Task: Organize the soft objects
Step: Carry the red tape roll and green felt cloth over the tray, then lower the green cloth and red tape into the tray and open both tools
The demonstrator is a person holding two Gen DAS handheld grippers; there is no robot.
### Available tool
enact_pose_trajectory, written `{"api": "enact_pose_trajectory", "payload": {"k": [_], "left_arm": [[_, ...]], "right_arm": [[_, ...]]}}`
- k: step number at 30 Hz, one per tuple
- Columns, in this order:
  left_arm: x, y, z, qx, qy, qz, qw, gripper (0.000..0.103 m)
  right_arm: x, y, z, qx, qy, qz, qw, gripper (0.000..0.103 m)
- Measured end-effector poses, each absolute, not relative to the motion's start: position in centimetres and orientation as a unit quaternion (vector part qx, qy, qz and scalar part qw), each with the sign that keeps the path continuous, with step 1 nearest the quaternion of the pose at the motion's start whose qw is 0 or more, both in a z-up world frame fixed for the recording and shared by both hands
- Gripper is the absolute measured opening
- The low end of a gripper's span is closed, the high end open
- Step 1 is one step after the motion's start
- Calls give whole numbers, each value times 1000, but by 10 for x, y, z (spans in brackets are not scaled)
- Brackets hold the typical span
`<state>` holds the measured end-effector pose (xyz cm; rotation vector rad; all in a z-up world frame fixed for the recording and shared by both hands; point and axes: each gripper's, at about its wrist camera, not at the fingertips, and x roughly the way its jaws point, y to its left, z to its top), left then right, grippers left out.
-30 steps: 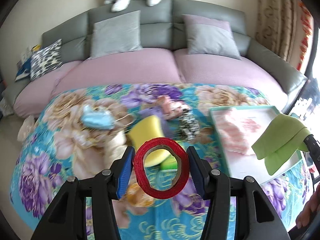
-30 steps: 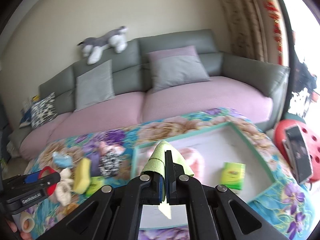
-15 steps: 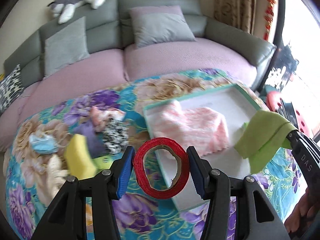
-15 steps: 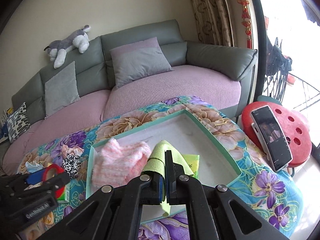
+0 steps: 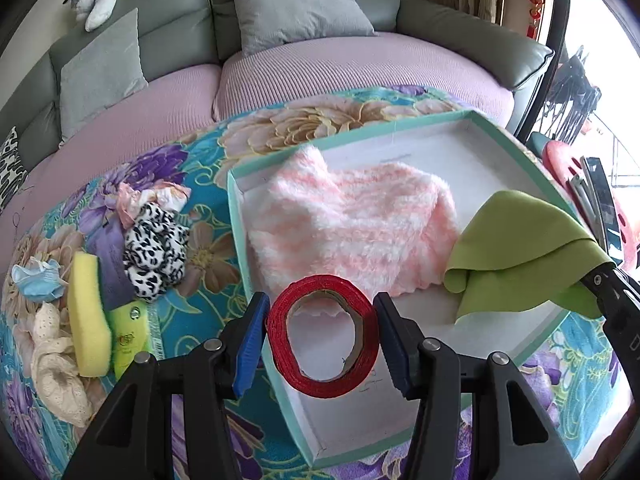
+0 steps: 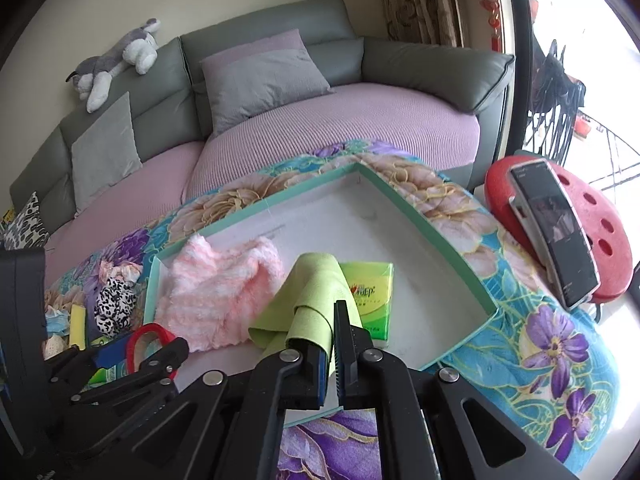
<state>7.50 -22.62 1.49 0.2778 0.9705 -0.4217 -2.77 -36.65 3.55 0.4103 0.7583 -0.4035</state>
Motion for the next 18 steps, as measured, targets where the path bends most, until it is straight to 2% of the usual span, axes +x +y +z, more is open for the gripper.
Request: {"api": "enact_pose_trajectory", "payload": {"k": [18], "left_arm": [[84,-235,-15,135,485,-203,840,55]], "right_arm": [[-13,-371,-1,215,433,-190,855,5]]}}
